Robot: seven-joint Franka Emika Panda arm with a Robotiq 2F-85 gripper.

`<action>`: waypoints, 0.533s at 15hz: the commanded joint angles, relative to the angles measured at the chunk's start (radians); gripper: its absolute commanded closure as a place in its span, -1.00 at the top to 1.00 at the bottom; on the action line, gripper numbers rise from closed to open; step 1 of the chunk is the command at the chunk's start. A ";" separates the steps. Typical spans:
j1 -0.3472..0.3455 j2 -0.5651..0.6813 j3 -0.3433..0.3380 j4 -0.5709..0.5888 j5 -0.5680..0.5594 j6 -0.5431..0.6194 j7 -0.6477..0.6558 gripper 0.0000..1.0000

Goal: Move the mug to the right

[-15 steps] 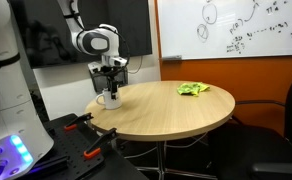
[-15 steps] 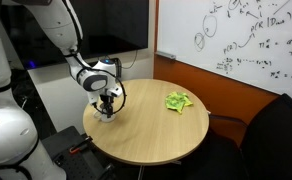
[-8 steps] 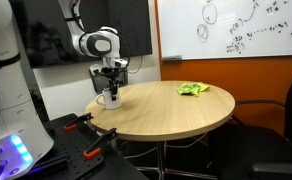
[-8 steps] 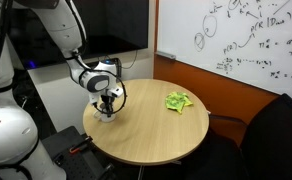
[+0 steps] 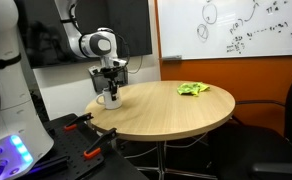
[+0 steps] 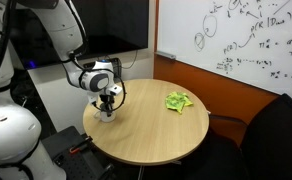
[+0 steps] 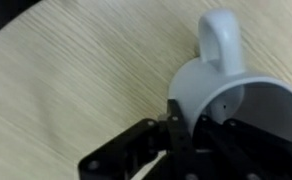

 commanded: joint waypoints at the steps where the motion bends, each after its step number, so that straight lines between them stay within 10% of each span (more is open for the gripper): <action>1: 0.049 -0.079 -0.055 -0.009 -0.105 -0.060 0.091 -0.95; 8: -0.103 -0.167 -0.071 0.003 -0.105 -0.147 0.014 -0.95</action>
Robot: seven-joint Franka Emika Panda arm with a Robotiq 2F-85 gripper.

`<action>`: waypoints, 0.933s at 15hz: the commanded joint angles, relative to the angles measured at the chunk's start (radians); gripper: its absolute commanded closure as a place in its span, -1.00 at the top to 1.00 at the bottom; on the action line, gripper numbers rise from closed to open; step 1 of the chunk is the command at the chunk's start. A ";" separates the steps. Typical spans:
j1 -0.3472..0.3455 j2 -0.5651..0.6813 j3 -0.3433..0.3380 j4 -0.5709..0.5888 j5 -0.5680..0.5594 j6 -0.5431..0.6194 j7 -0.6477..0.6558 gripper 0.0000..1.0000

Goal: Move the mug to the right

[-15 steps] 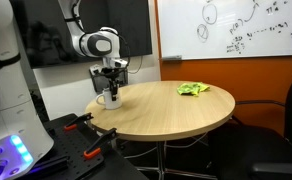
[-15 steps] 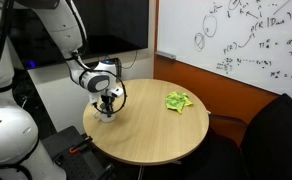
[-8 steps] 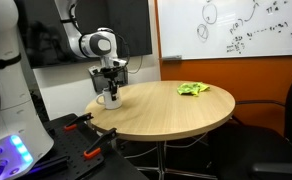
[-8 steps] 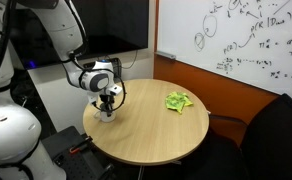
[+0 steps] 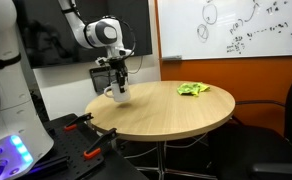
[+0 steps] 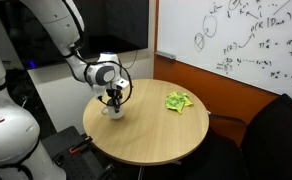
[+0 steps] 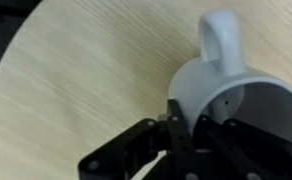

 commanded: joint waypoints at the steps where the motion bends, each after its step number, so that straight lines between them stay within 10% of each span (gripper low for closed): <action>1: -0.087 -0.048 0.001 0.001 0.007 -0.057 -0.060 -0.95; 14: -0.262 0.030 -0.130 0.035 -0.061 -0.064 -0.032 -0.95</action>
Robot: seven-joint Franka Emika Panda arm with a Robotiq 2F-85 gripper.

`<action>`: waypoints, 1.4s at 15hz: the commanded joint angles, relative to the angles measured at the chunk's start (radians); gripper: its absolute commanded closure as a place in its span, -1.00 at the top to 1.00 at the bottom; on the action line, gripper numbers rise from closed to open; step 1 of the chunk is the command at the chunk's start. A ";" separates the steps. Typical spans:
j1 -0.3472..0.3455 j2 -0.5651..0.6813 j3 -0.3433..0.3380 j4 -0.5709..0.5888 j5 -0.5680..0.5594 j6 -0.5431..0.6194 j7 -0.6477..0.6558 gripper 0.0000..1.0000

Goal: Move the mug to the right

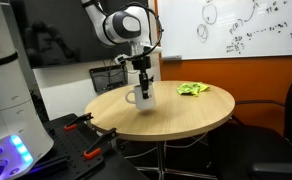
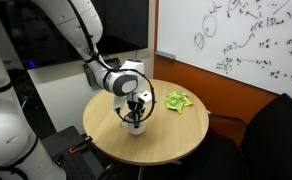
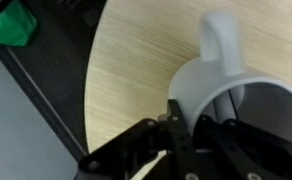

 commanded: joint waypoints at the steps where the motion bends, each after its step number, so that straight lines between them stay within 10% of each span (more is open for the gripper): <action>1: -0.007 0.025 -0.004 0.027 0.019 -0.010 0.029 -0.95; 12: -0.017 0.116 0.016 0.044 0.262 0.067 -0.119 -0.95; 14: -0.006 0.111 0.006 0.033 0.243 0.076 -0.123 -0.30; 21: 0.066 -0.086 -0.023 -0.025 -0.009 0.000 -0.041 0.72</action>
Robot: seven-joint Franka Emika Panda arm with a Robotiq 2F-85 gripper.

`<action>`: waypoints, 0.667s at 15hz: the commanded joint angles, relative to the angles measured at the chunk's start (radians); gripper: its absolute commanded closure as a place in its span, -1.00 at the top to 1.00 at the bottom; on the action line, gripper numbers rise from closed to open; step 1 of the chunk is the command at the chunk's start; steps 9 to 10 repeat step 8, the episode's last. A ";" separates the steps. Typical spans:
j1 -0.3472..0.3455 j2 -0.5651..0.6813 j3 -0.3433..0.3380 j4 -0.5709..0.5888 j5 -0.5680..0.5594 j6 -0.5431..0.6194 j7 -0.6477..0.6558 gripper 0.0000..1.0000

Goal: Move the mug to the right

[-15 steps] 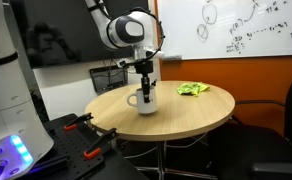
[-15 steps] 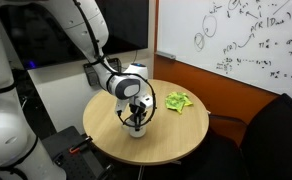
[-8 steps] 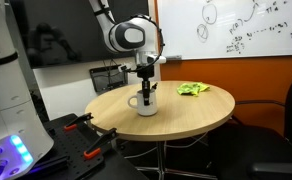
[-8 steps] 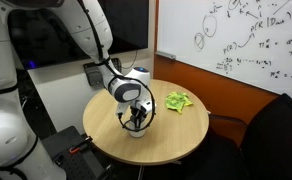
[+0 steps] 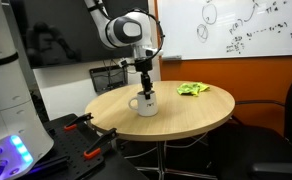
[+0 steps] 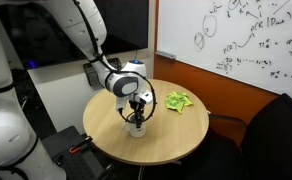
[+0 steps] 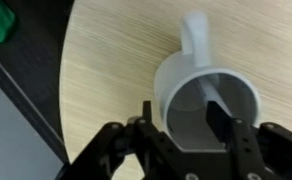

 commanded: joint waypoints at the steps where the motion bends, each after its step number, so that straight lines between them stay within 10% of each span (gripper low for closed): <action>1: 0.030 -0.178 -0.008 -0.057 -0.188 -0.109 0.074 0.88; 10: 0.008 -0.495 0.163 -0.062 -0.114 -0.370 -0.089 1.00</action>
